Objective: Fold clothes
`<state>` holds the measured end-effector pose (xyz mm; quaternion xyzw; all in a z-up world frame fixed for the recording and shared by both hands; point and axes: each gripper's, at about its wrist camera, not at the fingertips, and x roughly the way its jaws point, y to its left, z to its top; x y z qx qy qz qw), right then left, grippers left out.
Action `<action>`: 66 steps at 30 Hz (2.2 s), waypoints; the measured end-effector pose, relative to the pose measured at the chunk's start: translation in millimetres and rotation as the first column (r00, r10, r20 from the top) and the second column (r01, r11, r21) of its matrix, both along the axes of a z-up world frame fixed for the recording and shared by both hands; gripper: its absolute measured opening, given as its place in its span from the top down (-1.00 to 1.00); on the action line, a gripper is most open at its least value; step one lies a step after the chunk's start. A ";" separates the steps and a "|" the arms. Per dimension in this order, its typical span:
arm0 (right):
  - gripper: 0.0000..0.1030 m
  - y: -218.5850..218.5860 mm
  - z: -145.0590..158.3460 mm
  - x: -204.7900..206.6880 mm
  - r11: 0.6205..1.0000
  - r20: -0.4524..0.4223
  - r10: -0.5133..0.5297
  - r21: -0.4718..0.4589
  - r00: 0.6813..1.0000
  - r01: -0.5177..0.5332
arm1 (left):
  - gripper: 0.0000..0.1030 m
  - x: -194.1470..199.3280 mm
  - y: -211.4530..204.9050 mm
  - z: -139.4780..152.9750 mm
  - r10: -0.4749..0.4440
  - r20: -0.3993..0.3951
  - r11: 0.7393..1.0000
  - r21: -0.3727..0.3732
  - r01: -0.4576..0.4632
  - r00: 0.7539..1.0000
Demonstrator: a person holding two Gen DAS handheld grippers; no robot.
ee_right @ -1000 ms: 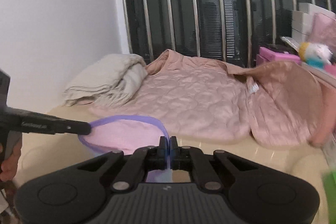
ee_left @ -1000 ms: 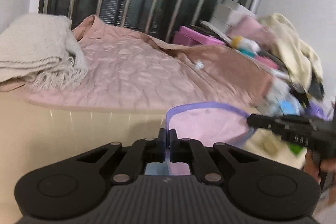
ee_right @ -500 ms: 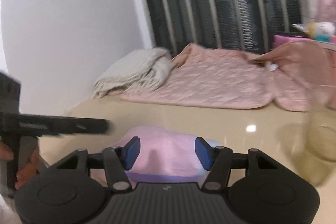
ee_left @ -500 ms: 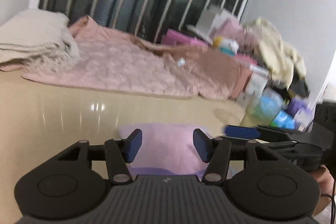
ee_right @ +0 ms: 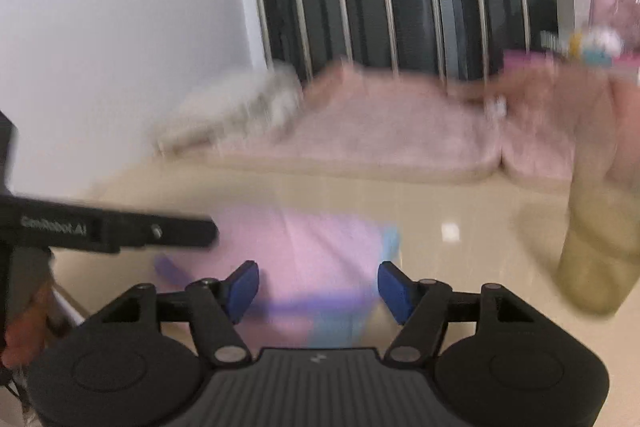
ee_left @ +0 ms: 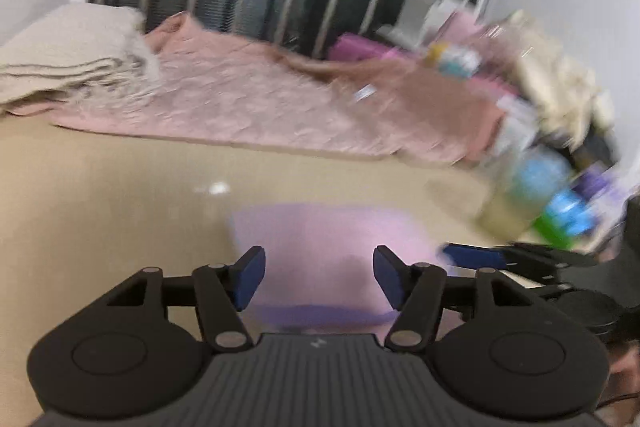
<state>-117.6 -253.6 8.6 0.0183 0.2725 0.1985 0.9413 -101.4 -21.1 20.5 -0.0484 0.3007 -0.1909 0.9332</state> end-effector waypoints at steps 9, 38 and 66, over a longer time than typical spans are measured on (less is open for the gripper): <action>-0.41 -21.6 7.3 16.7 0.987 0.035 -0.092 0.133 0.995 0.087 | -0.49 0.7 4.8 -6.9 0.173 -0.075 0.985 -0.009 -0.174 0.982; 0.76 0.7 38.9 3.0 0.990 0.271 0.015 0.131 0.963 -0.052 | 0.85 8.9 -6.2 48.1 0.045 0.146 0.985 -0.171 -0.020 0.988; 0.58 37.7 16.6 437.0 0.966 -0.025 -0.244 -0.089 0.969 0.241 | 0.67 420.9 -57.7 -10.6 -0.027 -0.079 1.000 0.007 0.028 0.996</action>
